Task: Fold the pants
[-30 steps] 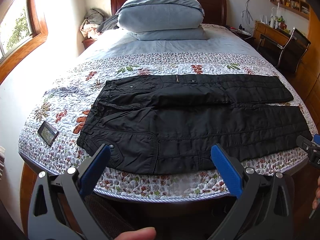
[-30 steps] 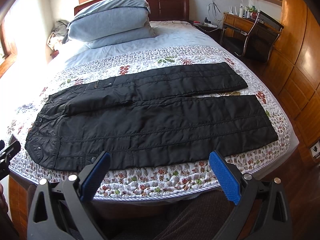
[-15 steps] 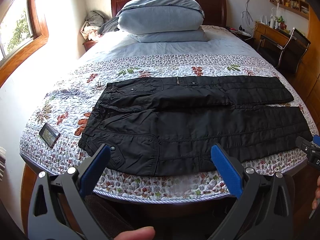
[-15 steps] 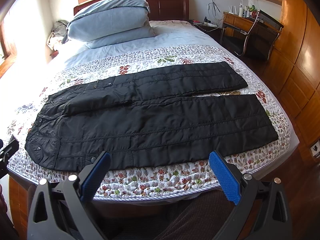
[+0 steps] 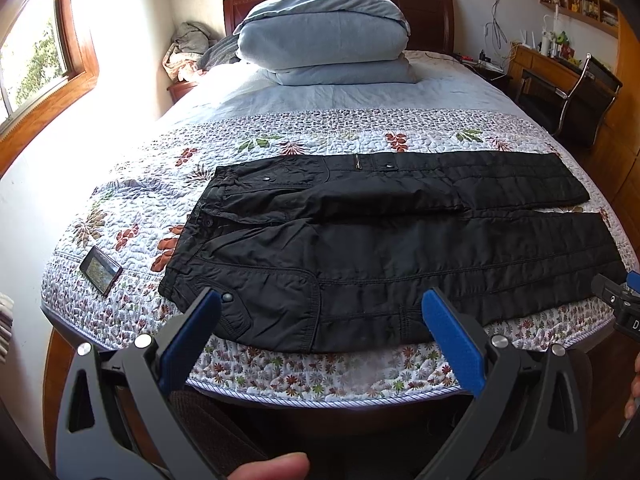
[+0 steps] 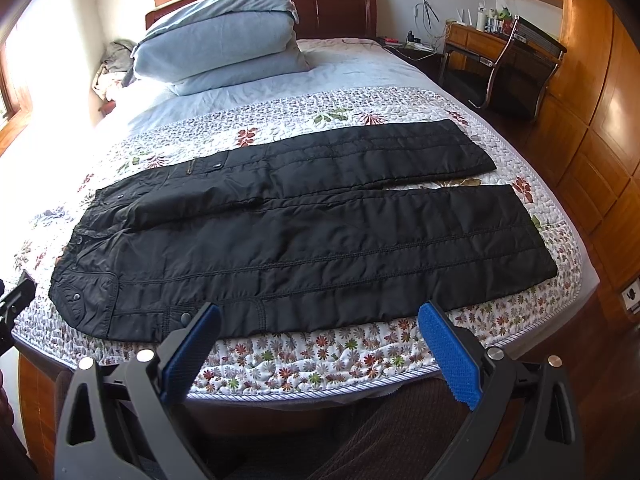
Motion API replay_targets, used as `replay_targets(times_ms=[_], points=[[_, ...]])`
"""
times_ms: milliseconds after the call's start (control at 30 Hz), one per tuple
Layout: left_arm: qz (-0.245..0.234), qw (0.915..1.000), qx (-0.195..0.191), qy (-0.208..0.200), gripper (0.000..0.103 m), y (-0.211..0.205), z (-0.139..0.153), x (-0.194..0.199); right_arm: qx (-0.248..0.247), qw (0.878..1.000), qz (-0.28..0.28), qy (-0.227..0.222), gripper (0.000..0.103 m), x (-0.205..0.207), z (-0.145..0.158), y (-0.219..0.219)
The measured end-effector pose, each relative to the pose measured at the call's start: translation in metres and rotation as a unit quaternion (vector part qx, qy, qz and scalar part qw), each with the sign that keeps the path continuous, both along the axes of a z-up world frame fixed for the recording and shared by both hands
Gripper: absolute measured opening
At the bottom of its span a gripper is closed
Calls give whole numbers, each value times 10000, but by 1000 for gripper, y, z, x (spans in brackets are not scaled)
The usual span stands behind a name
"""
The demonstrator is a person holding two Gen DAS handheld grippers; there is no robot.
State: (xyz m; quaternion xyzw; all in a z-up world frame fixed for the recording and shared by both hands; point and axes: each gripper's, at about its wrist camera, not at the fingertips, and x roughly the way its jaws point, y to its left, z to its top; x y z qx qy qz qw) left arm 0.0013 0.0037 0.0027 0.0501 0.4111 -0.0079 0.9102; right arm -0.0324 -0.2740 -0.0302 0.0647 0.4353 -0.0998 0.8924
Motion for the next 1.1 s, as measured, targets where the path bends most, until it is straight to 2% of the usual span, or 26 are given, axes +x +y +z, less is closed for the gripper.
replay_targets(times_ms=[567, 800, 867, 967, 1033, 1100], points=[[-26, 10000, -11, -41, 100, 0, -4, 3, 32, 9999, 17, 153, 100, 7, -12, -2], [-139, 9997, -203, -70, 100, -1, -10, 14, 610, 9974, 375, -6, 100, 14, -18, -4], [-310, 9987, -385, 112, 100, 1, -14, 22, 500, 9982, 323, 31, 100, 18, -22, -7], [-406, 9891, -1202, 746, 100, 19, -26, 45, 55, 9995, 282, 126, 100, 26, -26, -16], [-146, 9794, -1721, 1045, 100, 44, -34, 67, -127, 9996, 200, 121, 100, 30, -27, -26], [228, 9724, -2008, 1165, 100, 74, -41, 94, -185, 9997, 119, 101, 100, 34, -28, -38]])
